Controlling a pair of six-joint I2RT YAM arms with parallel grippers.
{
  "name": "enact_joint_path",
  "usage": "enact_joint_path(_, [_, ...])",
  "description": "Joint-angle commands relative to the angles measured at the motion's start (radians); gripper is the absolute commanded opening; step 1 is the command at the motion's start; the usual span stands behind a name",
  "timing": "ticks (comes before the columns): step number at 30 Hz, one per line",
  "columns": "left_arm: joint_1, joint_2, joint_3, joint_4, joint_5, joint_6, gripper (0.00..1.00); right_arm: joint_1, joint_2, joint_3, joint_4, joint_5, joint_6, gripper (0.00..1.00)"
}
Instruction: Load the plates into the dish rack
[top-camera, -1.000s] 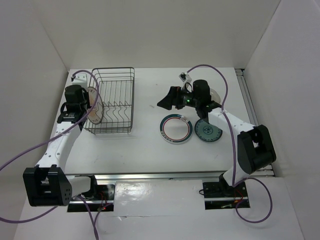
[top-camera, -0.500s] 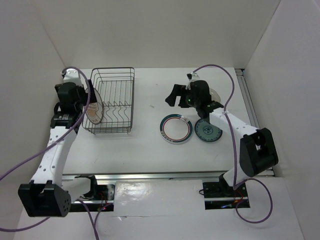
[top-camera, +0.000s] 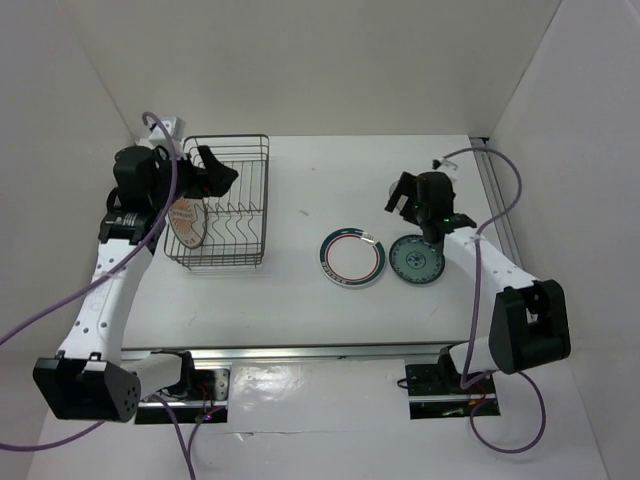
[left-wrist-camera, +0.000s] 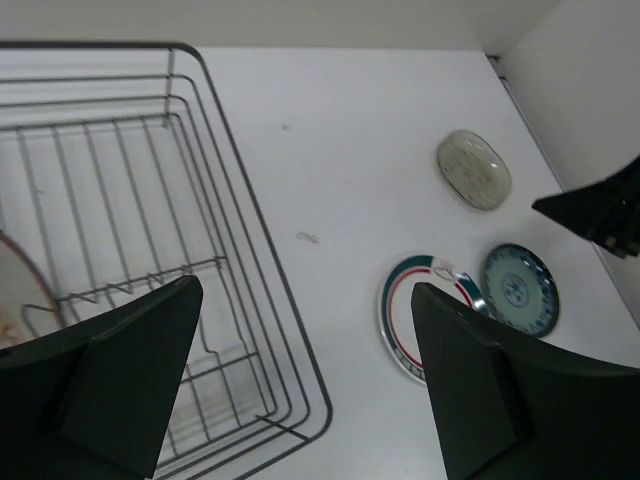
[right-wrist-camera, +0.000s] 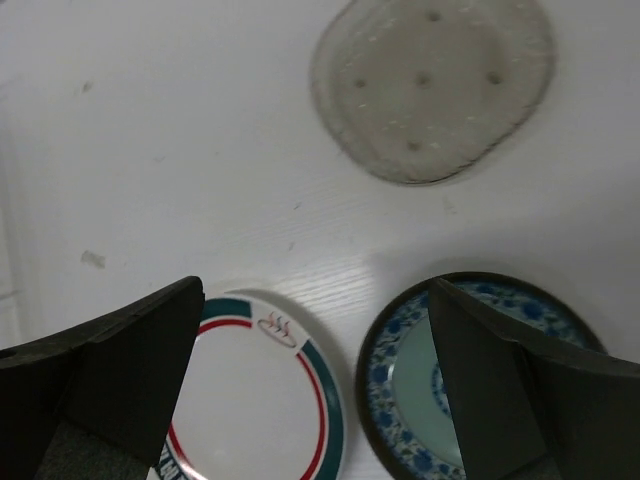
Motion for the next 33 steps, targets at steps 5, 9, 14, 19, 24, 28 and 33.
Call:
enact_joint_path(5, [-0.007, 0.058, -0.025, 0.107, 0.281, -0.087, 1.0, -0.178, -0.076, -0.06, 0.066, -0.079, 0.106, 1.0])
enact_joint_path(9, [-0.007, 0.058, -0.044, 0.152, 0.354, -0.127, 1.0, -0.178, -0.149, -0.098, 0.017, -0.056, 0.147, 1.0])
enact_joint_path(14, [-0.007, 0.078, -0.044, 0.184, 0.401, -0.136, 1.0, -0.178, -0.235, -0.168, -0.077, -0.034, 0.166, 1.0])
enact_joint_path(19, [-0.007, 0.087, -0.055, 0.205, 0.435, -0.157, 1.0, -0.178, -0.41, -0.329, -0.123, -0.094, 0.215, 0.99])
enact_joint_path(24, [-0.007, 0.087, -0.055, 0.215, 0.435, -0.157, 1.0, -0.178, -0.528, -0.425, -0.218, -0.03, 0.296, 0.99])
enact_joint_path(28, [-0.007, 0.087, -0.055, 0.206, 0.426, -0.157, 1.0, -0.178, -0.528, -0.465, -0.252, -0.025, 0.318, 0.99])
enact_joint_path(33, [-0.007, 0.087, -0.055, 0.187, 0.406, -0.148, 1.0, -0.178, -0.481, -0.492, -0.218, -0.017, 0.356, 0.96])
